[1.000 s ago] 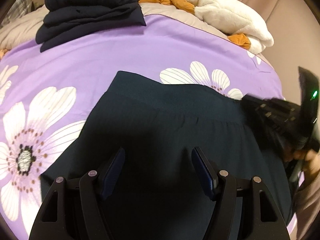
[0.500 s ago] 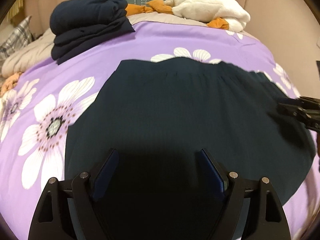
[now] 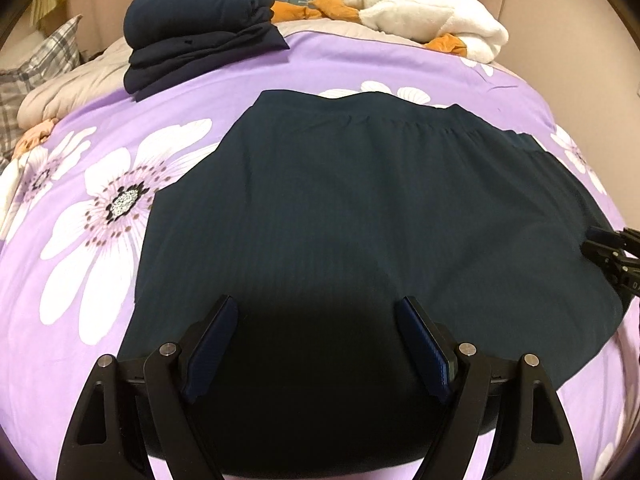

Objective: Fold large clothes

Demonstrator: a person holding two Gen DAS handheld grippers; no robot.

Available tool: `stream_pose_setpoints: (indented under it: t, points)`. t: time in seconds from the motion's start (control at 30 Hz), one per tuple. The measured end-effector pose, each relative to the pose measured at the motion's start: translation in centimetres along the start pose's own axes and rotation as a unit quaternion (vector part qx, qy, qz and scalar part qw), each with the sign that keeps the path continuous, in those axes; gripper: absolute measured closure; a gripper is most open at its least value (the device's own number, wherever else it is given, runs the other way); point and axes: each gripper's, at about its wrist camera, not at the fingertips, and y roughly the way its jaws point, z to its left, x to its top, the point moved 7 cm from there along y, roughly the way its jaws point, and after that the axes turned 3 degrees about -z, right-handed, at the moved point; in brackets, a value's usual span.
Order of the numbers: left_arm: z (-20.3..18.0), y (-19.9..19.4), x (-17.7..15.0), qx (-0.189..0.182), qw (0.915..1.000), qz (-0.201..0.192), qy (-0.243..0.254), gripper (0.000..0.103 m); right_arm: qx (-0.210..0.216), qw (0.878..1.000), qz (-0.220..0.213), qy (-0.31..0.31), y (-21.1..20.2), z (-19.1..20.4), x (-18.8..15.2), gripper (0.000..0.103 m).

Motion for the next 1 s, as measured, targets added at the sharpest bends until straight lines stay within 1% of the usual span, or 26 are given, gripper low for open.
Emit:
stream_pose_setpoints:
  t: [0.13,0.3,0.5,0.8,1.0]
  points:
    - [0.3,-0.3,-0.4,0.001,1.0000,0.000,-0.006,0.021,-0.017,1.000,0.003,0.019,-0.6,-1.4,-0.8,0.064]
    - [0.5,-0.5,-0.5,0.004,1.0000,0.003,-0.008,0.021,-0.018,0.998,-0.001,0.052,-1.5,-3.1,-1.9,0.061]
    - [0.8,-0.9,-0.9,0.012,0.9998,0.003,-0.015,0.020,-0.028,0.996,-0.002,0.081,-2.3,-4.6,-3.3,0.061]
    - [1.6,-1.5,-1.2,0.021,0.9995,0.005,-0.024,0.020,-0.039,0.994,0.000,0.106,-3.3,-6.3,-4.8,0.061]
    - [1.8,-1.9,-1.5,0.027,0.9993,0.005,-0.027,0.020,-0.041,0.993,0.000,0.111,-3.5,-6.6,-5.0,0.061]
